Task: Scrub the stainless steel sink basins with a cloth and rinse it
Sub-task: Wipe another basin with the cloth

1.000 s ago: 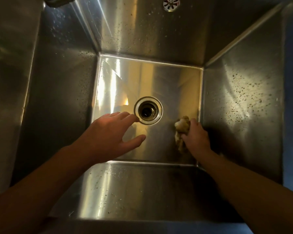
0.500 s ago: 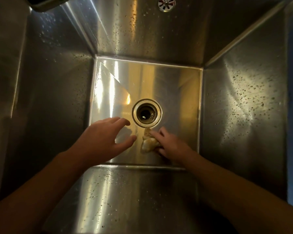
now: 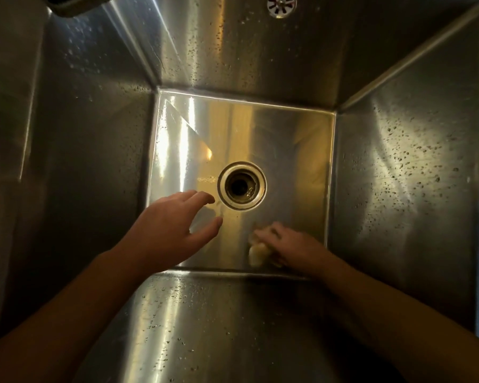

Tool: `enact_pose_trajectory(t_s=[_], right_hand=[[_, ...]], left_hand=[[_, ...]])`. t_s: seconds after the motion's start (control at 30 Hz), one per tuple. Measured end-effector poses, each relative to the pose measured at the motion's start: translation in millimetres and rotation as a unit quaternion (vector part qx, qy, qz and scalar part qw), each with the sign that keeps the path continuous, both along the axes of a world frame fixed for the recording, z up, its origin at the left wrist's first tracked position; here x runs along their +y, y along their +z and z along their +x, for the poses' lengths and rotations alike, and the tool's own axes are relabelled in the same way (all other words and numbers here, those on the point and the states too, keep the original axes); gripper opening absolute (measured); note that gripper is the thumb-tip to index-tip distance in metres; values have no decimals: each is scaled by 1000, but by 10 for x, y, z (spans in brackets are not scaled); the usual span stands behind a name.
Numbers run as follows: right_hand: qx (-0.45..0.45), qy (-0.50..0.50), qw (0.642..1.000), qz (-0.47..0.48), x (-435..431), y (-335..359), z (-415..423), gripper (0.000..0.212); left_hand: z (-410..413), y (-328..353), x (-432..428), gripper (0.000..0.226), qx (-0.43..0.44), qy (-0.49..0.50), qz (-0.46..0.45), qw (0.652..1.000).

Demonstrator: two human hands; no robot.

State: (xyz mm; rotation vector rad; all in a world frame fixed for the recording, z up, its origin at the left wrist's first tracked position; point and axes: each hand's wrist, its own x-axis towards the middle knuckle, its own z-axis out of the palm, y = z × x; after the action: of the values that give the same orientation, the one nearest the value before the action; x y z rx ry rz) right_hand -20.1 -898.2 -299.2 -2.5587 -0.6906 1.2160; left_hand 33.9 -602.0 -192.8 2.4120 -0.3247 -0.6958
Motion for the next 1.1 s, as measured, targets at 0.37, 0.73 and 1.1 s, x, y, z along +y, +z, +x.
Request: enact_pose_trajectory(t_s=[0.37,0.73,1.1], right_hand=[[-59,-224,971,63,681,-98,340,70],[-134,-594,785,-117,96,-49,-246,56],[-226,-673,704,-18,196,-152,797,58]], left_hand=[[9,-35,18,63,-9,13,12,1000],[13,-25,-28,69,-2,16,4,1000],[97,-21,28,61,-38,35,3,999]])
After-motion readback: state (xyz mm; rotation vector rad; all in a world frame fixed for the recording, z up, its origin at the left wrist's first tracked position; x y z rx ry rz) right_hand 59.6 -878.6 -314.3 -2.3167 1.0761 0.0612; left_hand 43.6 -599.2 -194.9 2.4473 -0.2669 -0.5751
